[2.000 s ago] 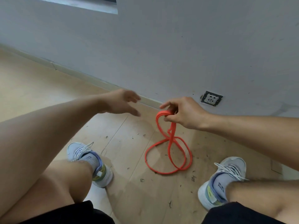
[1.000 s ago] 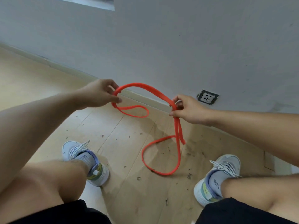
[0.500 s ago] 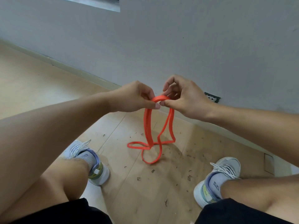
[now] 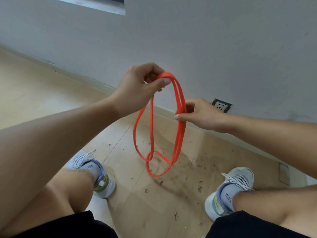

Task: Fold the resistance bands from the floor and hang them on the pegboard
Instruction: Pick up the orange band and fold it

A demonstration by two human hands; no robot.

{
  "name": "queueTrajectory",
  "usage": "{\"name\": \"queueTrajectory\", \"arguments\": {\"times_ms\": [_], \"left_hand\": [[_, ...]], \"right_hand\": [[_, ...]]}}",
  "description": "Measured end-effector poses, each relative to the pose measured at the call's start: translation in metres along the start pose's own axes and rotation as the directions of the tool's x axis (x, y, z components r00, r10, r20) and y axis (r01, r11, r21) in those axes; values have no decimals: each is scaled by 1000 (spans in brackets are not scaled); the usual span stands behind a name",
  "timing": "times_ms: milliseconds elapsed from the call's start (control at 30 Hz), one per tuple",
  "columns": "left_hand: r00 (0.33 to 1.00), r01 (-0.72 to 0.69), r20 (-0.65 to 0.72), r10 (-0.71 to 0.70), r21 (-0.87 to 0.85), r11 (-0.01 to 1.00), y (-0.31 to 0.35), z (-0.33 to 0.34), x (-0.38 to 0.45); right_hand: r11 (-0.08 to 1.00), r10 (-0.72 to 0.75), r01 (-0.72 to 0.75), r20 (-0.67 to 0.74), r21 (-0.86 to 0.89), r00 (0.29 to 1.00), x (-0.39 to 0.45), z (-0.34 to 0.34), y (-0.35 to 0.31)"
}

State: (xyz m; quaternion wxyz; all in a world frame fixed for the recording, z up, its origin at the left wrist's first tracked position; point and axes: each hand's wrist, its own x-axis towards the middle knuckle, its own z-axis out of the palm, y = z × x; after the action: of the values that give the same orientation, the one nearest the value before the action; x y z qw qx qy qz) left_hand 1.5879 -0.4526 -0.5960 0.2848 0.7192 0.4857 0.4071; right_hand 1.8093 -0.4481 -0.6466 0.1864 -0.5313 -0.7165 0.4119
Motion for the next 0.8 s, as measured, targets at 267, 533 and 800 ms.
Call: {"name": "queueTrajectory", "arguments": {"times_ms": [267, 533, 800], "left_hand": [[980, 17, -199, -7, 48, 999, 9, -5, 6], [974, 61, -214, -78, -81, 995, 12, -7, 5], [994, 58, -93, -62, -48, 997, 9, -10, 2]], "right_hand": [[980, -21, 48, -136, 195, 990, 6, -5, -7], [969, -159, 228, -462, 96, 872, 4, -14, -18], [951, -254, 311, -571, 1, 780, -3, -25, -36]]}}
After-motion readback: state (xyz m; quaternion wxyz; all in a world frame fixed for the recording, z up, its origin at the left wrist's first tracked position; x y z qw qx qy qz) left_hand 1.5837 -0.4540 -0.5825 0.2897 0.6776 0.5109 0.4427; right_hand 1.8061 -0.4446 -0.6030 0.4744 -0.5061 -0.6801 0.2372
